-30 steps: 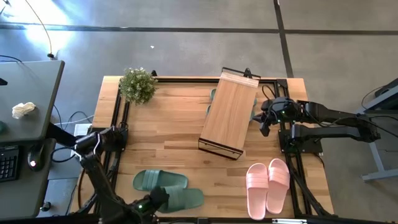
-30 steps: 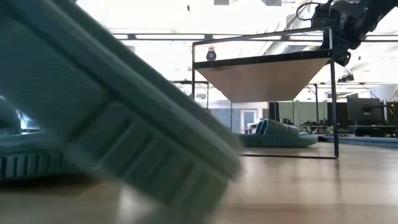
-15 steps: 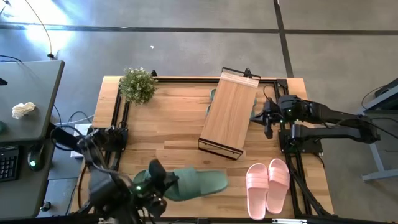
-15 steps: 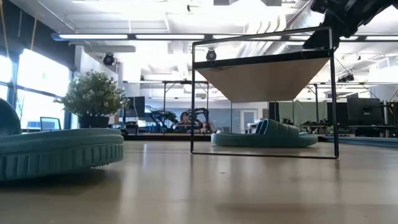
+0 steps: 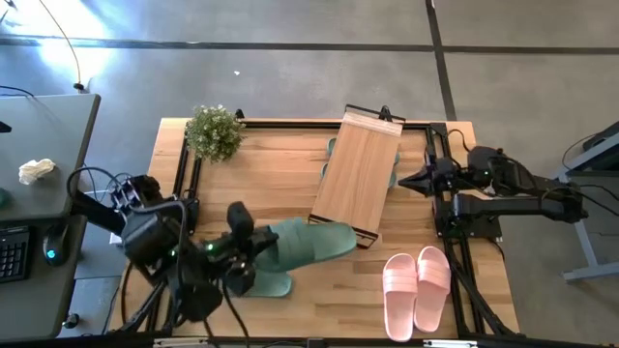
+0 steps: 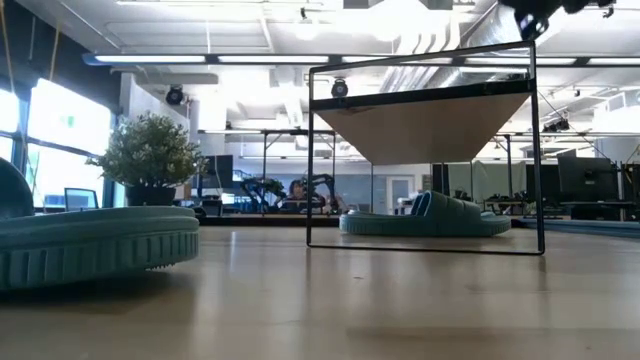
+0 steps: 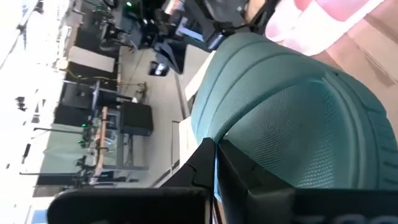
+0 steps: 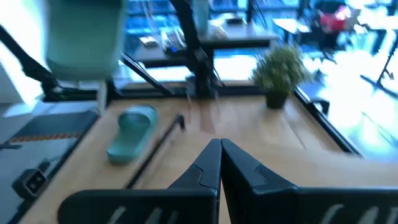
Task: Pick and place slides into the shelf
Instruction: Put the green slide under the shelf
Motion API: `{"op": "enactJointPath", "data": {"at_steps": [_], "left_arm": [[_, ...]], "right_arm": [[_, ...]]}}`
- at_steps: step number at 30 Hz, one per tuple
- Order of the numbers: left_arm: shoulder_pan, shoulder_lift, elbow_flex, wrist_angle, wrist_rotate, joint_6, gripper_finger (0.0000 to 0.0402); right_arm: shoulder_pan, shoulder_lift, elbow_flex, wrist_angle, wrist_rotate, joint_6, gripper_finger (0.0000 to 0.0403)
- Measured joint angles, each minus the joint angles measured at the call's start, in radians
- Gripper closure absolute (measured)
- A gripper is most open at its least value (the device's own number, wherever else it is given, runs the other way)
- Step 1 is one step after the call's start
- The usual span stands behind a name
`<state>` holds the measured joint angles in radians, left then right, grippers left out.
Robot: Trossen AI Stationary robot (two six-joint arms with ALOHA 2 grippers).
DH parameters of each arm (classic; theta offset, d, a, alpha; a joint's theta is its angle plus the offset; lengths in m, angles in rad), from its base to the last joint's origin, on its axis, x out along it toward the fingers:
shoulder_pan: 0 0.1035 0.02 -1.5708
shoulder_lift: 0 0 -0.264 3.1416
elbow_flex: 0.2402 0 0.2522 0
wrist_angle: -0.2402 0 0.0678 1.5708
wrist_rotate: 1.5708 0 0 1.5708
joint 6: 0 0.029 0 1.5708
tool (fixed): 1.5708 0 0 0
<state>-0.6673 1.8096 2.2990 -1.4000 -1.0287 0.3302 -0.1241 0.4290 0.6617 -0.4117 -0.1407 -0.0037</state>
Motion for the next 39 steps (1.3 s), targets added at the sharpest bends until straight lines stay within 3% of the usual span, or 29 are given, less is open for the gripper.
{"op": "enactJointPath", "data": {"at_steps": [5,8,13,18,22,32,35,39], "left_arm": [[0.077,-0.034,0.000,0.127,0.085,0.144,0.0401],[0.142,-0.042,0.000,0.269,0.197,0.297,0.0401],[0.278,-0.040,-0.003,0.523,0.558,0.579,0.0401],[0.432,-0.040,-0.010,0.724,0.972,0.732,0.0401],[0.561,-0.040,-0.010,0.807,1.224,0.761,0.0401],[0.851,0.005,-0.011,0.851,1.870,0.644,0.0401],[0.911,0.010,-0.011,0.816,1.997,0.633,0.0401],[0.949,0.022,-0.009,0.738,2.088,0.673,0.0401]], "right_arm": [[0.023,0.005,0.000,0.083,-0.035,-0.003,0.0403],[0.027,0.007,0.000,0.096,-0.035,-0.004,0.0403],[0.027,0.008,0.000,0.097,-0.026,-0.005,0.0403],[0.027,0.008,0.000,0.110,-0.026,-0.005,0.0403],[0.027,0.008,0.000,0.131,-0.026,-0.005,0.0403],[0.027,0.008,0.009,0.199,-0.026,0.089,0.0403],[0.022,0.021,0.072,0.124,-0.025,0.178,0.0403],[0.005,0.072,0.221,-0.018,-0.038,0.336,0.0402]]}}
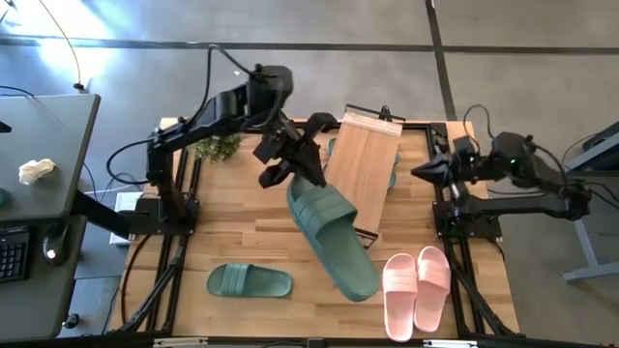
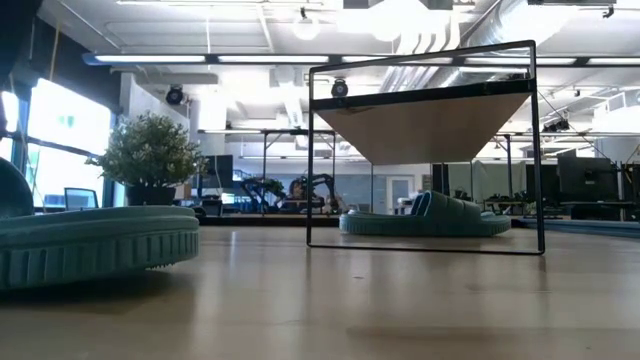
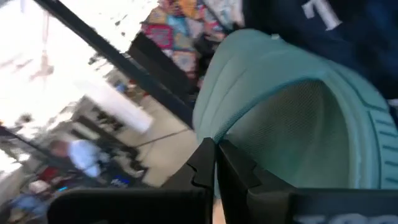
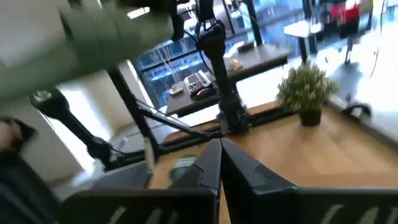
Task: Pick and place slides into the shelf
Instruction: Put the green slide under the shelf
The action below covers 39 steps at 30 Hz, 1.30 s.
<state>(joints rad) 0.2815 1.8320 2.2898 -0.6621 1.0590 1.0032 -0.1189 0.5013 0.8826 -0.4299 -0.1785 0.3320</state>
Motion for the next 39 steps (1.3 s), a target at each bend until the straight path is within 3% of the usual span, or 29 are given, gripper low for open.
{"op": "enactJointPath", "data": {"at_steps": [3,10,15,25,39], "left_arm": [[0.008,0.012,0.000,-0.071,0.032,0.096,0.0402],[0.044,0.043,0.000,-0.176,0.050,0.199,0.0401],[0.054,0.057,-0.002,-0.248,0.045,0.273,0.0401],[0.052,0.056,-0.001,-0.309,-0.038,0.354,0.0401],[0.052,0.056,-0.001,-0.308,-0.099,0.362,0.0401]], "right_arm": [[-0.022,0.080,0.117,-0.110,-0.058,0.102,0.0398],[-0.065,0.299,0.271,-0.147,-0.508,0.365,0.0343],[-0.097,0.400,0.284,-0.114,-0.676,0.490,0.0292],[-0.098,0.523,0.238,0.079,-0.764,0.549,0.0218],[-0.060,0.572,0.088,0.395,-0.767,0.687,0.0210]]}}
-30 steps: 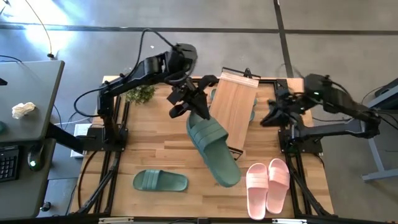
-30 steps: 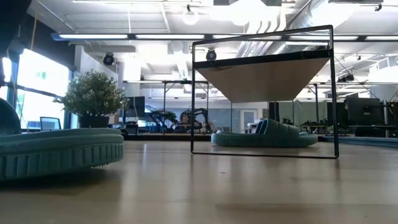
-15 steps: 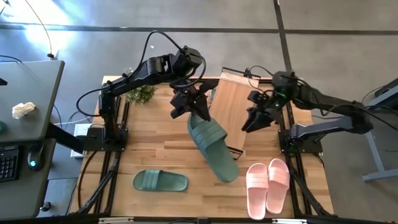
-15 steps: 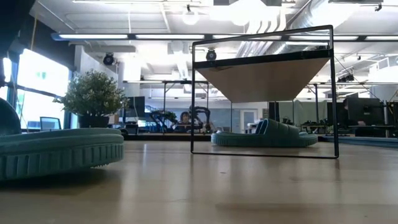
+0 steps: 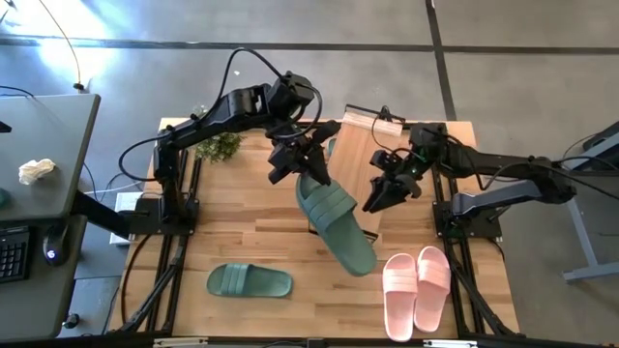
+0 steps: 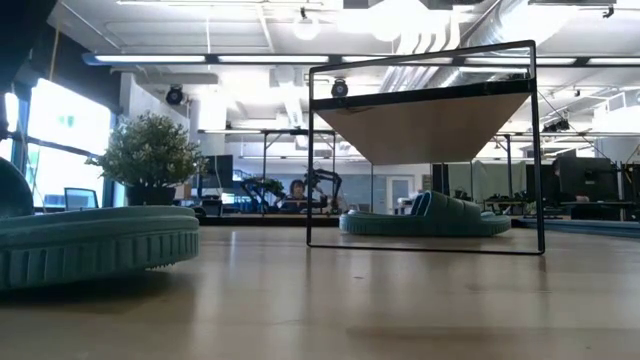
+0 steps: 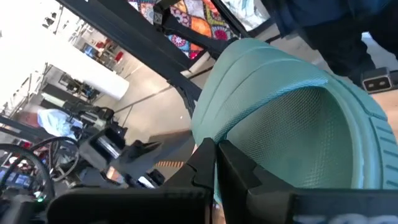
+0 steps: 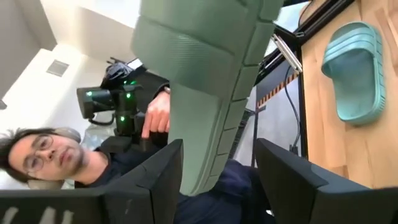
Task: Pick and place slides into the shelf
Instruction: Put the green slide under the shelf
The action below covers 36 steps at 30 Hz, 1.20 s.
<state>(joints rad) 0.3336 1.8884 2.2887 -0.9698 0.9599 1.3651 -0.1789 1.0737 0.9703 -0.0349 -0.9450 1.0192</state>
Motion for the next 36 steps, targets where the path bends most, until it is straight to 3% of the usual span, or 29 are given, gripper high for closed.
{"op": "enactJointPath", "data": {"at_steps": [10,23,27,36], "left_arm": [[0.000,-0.001,0.000,0.014,-0.069,0.000,0.0401],[0.000,-0.001,0.001,0.026,-0.074,-0.008,0.0401],[0.000,-0.001,0.001,0.026,-0.089,-0.010,0.0401],[0.000,-0.003,0.001,0.024,-0.121,-0.063,0.0401]], "right_arm": [[0.050,0.020,-0.037,0.097,0.029,0.028,0.0210],[0.083,0.105,-0.037,0.200,0.024,0.027,0.0216],[0.083,0.105,-0.037,0.196,0.047,0.012,0.0247],[0.083,0.105,-0.037,0.182,0.064,0.001,0.0362]]}}
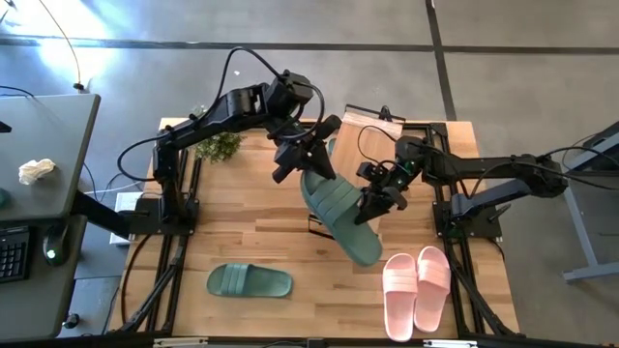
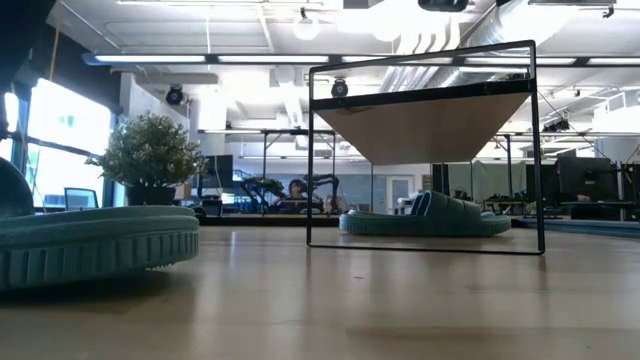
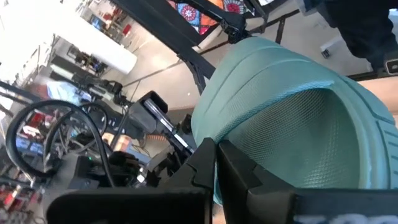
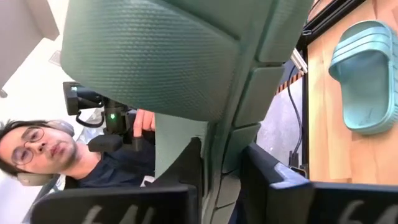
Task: Pick and place slides into the shelf
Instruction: Put the green slide under the shelf
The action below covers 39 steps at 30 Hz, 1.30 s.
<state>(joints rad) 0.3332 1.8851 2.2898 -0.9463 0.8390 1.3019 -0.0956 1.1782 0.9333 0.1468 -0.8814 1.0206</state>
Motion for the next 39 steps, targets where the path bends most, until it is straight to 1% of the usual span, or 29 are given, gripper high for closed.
{"op": "enactJointPath", "data": {"at_steps": [4,7,10,16,19,22,24,27,30,33,39], "left_arm": [[0.000,0.000,0.000,0.001,-0.062,-0.048,0.0396],[-0.001,0.000,0.001,0.001,-0.095,-0.076,0.0385],[0.000,0.000,0.001,0.000,-0.112,-0.087,0.0365],[0.000,0.000,0.001,-0.018,-0.135,-0.117,0.0312],[0.000,-0.002,0.001,-0.056,-0.178,-0.108,0.0289],[0.000,-0.011,0.005,-0.099,-0.239,-0.098,0.0276],[0.000,-0.025,0.029,-0.144,-0.298,-0.101,0.0274],[0.000,-0.055,0.067,-0.154,-0.392,-0.103,0.0277],[0.000,-0.102,0.061,-0.119,-0.479,-0.149,0.0284],[0.000,-0.146,0.065,-0.073,-0.560,-0.255,0.0291],[0.000,-0.244,0.066,-0.023,-0.711,-0.471,0.0307]], "right_arm": [[0.000,0.000,0.000,-0.004,0.007,-0.015,0.0365],[0.000,0.000,0.000,-0.005,0.008,-0.015,0.0366],[0.000,0.000,0.000,-0.005,0.010,-0.008,0.0366],[0.000,0.000,0.000,-0.004,0.010,-0.008,0.0366],[0.000,0.000,0.000,-0.004,0.023,-0.005,0.0366],[-0.001,-0.005,0.000,-0.005,0.054,-0.007,0.0366],[-0.002,-0.012,0.000,-0.004,0.063,-0.011,0.0366],[-0.005,-0.016,0.000,-0.001,0.078,-0.024,0.0367],[-0.010,-0.016,0.000,-0.005,0.111,-0.046,0.0367],[-0.021,-0.017,0.000,-0.011,0.166,-0.075,0.0367],[-0.048,-0.017,0.000,-0.010,0.341,-0.138,0.0367]]}}
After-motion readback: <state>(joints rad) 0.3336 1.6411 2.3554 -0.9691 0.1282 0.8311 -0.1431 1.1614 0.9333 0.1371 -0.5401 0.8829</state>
